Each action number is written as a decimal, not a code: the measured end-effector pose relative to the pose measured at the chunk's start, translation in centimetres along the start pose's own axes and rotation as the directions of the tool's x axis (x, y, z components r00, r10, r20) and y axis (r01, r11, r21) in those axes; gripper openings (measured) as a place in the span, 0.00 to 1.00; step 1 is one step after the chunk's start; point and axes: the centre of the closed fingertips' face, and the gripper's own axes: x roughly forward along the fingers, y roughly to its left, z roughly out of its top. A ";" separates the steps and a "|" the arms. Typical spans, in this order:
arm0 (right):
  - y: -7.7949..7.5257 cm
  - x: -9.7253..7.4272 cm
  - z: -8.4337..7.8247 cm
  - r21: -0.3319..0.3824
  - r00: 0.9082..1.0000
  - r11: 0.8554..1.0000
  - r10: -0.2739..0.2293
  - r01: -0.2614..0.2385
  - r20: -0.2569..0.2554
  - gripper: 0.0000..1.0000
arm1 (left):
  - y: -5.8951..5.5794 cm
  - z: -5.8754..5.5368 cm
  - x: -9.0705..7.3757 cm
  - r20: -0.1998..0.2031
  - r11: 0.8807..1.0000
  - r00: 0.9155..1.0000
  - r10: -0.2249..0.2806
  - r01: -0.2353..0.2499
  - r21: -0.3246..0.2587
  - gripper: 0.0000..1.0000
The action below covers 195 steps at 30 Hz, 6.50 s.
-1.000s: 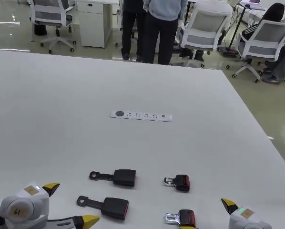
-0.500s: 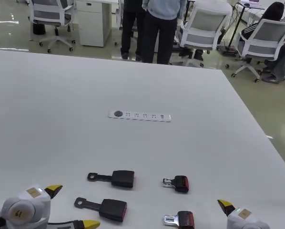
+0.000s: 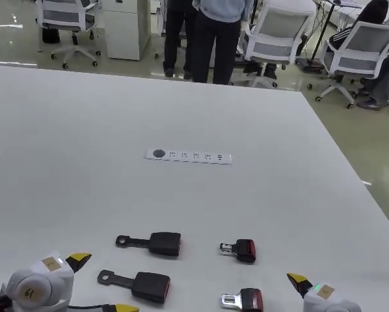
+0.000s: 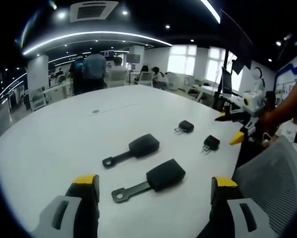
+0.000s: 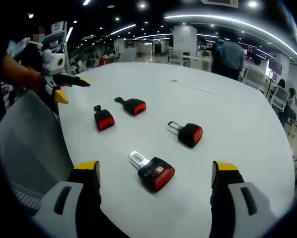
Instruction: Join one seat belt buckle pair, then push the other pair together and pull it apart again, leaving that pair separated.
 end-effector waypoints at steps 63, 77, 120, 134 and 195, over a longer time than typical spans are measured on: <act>0.6 4.8 -3.9 -0.138 0.847 0.859 0.438 -0.493 -0.300 0.57 | -1.6 -4.0 9.3 -0.379 0.828 0.851 -0.363 0.481 0.287 0.64; 0.5 4.3 -3.7 -0.170 0.826 0.838 0.438 -0.518 -0.356 0.36 | -1.2 -4.0 9.2 -0.416 0.764 0.834 -0.362 0.522 0.380 0.38; 2.3 7.8 -2.9 -0.260 0.792 0.787 0.415 -0.560 -0.449 0.33 | -1.5 -4.9 9.8 -0.475 0.769 0.821 -0.316 0.515 0.378 0.35; 4.4 9.6 -1.8 -0.274 0.782 0.763 0.442 -0.585 -0.439 0.33 | -1.6 -5.0 9.7 -0.494 0.770 0.815 -0.303 0.515 0.376 0.35; 9.6 14.0 1.6 -0.281 0.782 0.739 0.516 -0.613 -0.349 0.32 | -1.6 -5.3 9.9 -0.568 0.706 0.774 -0.281 0.567 0.423 0.33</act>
